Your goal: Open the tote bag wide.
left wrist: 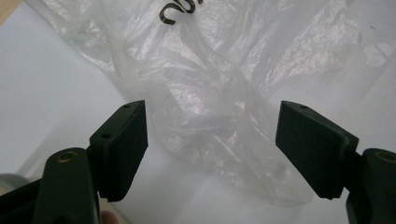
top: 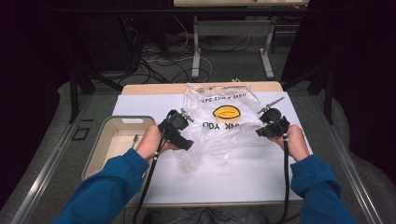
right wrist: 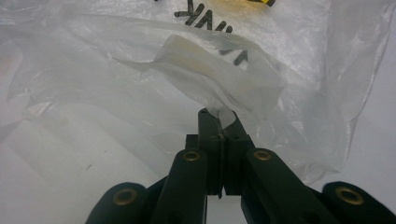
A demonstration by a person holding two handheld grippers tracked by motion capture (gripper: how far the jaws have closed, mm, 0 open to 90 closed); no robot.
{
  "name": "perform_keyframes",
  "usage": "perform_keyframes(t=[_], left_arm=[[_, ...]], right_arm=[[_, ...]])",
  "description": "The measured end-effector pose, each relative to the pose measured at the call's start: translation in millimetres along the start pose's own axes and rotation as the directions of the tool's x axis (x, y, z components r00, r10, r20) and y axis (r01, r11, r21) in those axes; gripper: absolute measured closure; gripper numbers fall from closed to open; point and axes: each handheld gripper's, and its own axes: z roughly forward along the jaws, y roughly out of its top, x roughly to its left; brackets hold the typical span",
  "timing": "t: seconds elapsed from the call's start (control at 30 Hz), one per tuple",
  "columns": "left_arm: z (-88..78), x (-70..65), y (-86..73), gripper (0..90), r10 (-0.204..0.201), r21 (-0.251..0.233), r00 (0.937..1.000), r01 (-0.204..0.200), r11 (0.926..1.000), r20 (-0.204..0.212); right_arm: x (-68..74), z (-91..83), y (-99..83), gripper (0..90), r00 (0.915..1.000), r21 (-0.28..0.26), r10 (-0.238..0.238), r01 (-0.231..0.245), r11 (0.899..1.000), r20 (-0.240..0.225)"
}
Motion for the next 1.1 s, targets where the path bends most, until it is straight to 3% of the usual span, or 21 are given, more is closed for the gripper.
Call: perform_keyframes(t=[0.03, 0.17, 0.23, 0.4, 0.5, 0.57, 0.63, 0.73, 0.97, 1.1], left_arm=[[6.1, -1.2, 1.8, 25.7, 0.001, 0.007, 1.0, -0.001, 1.0, 0.005], [30.6, -6.4, 10.0, 26.9, -0.001, 0.05, 1.0, 0.001, 0.9988, 0.006], [42.8, -9.3, 13.7, 27.5, 0.016, 0.072, 0.9999, -0.016, 0.9973, 0.001], [77.9, -20.1, 15.0, 29.6, 0.032, 0.16, 0.9995, -0.032, 0.9866, 0.0], [93.1, -26.7, 11.3, 39.1, 0.057, 0.203, 0.998, -0.05, 0.978, -0.027], [98.7, -28.0, 7.9, 51.2, 0.054, 0.207, 0.9984, -0.05, 0.9771, -0.015], [95.9, -28.7, 7.6, 69.7, 0.058, 0.188, 0.9982, -0.055, 0.9806, -0.012], [84.4, -24.0, 9.5, 86.8, 0.052, 0.158, 0.9986, -0.053, 0.9859, 0.012], [29.3, 1.1, 19.9, 89.7, 0.01, 0.028, 0.9999, -0.01, 0.9996, -0.009], [-7.9, 16.7, 27.9, 89.6, -0.037, -0.076, 0.9987, 0.034, 0.9965, -0.034]], right_arm=[[-1.0, 1.7, -0.9, 90.0, 0.9998, 0.0, -0.017, 0.017, 1.0, -0.01], [0.6, 5.7, -3.8, 90.0, 0.9997, 0.011, -0.013, 0.013, 1.0, -0.021], [-0.1, 6.3, -4.9, 90.0, 0.9996, 0.014, -0.023, 0.024, 1.0, -0.018], [-1.0, 8.0, -8.7, 90.0, 0.9997, 0.018, -0.014, 0.015, 1.0, -0.022], [-1.3, 8.3, -11.5, 90.0, 0.9996, 0.019, -0.013, 0.013, 1.0, -0.024], [-1.3, 7.7, -12.8, 90.0, 0.9997, 0.02, -0.013, 0.013, 1.0, -0.022], [-1.8, 5.0, -12.9, 90.0, 0.9995, 0.019, -0.026, 0.027, 0.999, -0.016], [-1.5, -2.4, -11.6, 90.0, 0.9995, -0.008, -0.029, 0.028, 1.0, -0.017], [-0.5, -34.3, 0.7, 90.0, 0.9992, -0.061, -0.036, 0.037, 0.997, 0.016], [-4.0, -57.3, 10.7, 90.0, 0.9989, -0.093, -0.023, 0.026, 0.995, 0.04]])
